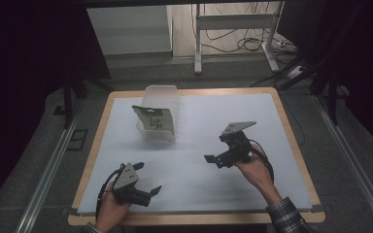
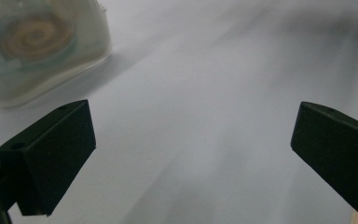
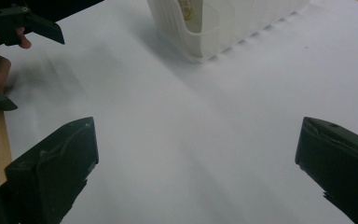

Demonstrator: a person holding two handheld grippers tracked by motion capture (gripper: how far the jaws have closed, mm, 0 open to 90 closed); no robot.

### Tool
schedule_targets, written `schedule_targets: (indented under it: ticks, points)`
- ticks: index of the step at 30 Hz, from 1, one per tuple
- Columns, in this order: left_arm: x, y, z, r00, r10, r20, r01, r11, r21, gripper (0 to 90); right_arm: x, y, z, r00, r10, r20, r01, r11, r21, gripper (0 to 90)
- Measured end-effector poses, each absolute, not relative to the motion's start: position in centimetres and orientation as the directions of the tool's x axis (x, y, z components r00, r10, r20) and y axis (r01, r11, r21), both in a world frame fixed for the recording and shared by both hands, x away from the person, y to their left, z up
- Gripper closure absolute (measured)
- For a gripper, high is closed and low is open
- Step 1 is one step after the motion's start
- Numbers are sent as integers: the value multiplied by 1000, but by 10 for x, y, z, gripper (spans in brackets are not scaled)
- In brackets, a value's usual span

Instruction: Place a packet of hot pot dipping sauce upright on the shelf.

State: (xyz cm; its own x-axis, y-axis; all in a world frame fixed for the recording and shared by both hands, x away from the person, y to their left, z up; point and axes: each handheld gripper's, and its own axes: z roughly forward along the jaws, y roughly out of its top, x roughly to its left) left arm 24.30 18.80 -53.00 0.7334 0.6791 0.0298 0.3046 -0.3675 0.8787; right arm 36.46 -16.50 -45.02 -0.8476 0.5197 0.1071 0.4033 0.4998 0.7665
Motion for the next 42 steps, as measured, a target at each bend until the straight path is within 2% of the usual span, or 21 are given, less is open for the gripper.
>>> schedule_targets:
  ticks: [19,28,42]
  points:
    - [241,188,-530,734,678,31,305,-371,877,0,341,-203,-457,-823,564,70,410,503,761,0]
    - [241,189,-530,731,682,31,305,-367,879,0,320,-224,-463,-803,596,-8,389,534,750,0]
    - [241,189,-530,730,683,37,304,-373,877,0,298,-256,-471,-778,628,-4,408,510,757,0]
